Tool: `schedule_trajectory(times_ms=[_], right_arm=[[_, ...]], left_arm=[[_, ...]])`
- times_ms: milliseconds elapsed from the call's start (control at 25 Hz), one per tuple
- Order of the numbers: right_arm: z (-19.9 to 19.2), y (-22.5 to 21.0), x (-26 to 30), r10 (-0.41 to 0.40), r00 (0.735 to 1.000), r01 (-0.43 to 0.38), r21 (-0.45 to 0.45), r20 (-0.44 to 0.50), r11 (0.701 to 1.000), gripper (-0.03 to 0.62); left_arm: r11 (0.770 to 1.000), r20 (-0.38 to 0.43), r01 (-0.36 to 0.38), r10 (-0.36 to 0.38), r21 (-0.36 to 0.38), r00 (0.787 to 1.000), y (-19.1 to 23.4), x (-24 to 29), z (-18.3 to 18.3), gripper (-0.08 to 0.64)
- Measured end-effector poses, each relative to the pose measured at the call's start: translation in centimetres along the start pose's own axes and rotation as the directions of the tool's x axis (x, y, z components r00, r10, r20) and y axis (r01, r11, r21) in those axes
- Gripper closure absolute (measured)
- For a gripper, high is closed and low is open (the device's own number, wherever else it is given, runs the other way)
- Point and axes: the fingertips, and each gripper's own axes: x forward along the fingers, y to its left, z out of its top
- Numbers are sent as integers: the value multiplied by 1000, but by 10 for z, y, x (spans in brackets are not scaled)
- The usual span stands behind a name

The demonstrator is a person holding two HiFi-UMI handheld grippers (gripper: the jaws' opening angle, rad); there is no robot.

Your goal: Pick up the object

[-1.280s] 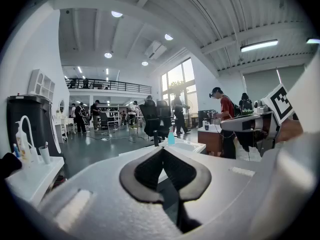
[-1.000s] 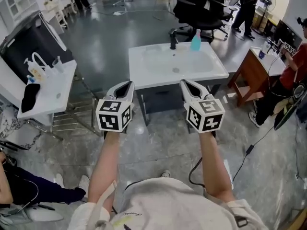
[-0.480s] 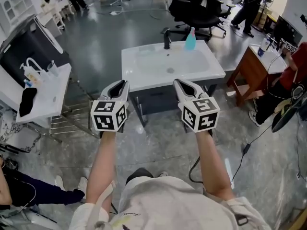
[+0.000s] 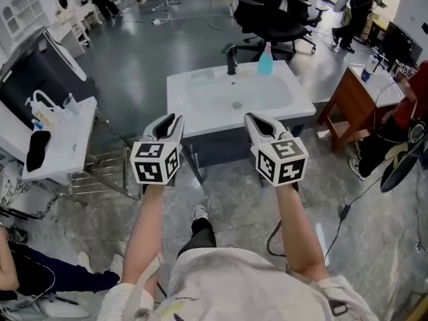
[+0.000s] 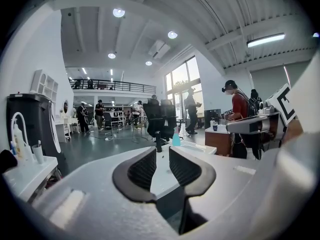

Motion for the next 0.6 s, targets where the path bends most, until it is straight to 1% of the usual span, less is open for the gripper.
schedule_trajectory(times_ms=[280, 600], right_arm=[[-4, -15, 36, -7, 1000, 7, -2, -12, 1000, 589], [-2, -33, 98, -39, 999, 39, -3, -36, 999, 589]], left_arm=[[1000, -7, 6, -6, -13, 1000, 23, 32, -8, 454], [999, -12, 36, -36, -20, 999, 68, 86, -7, 428]])
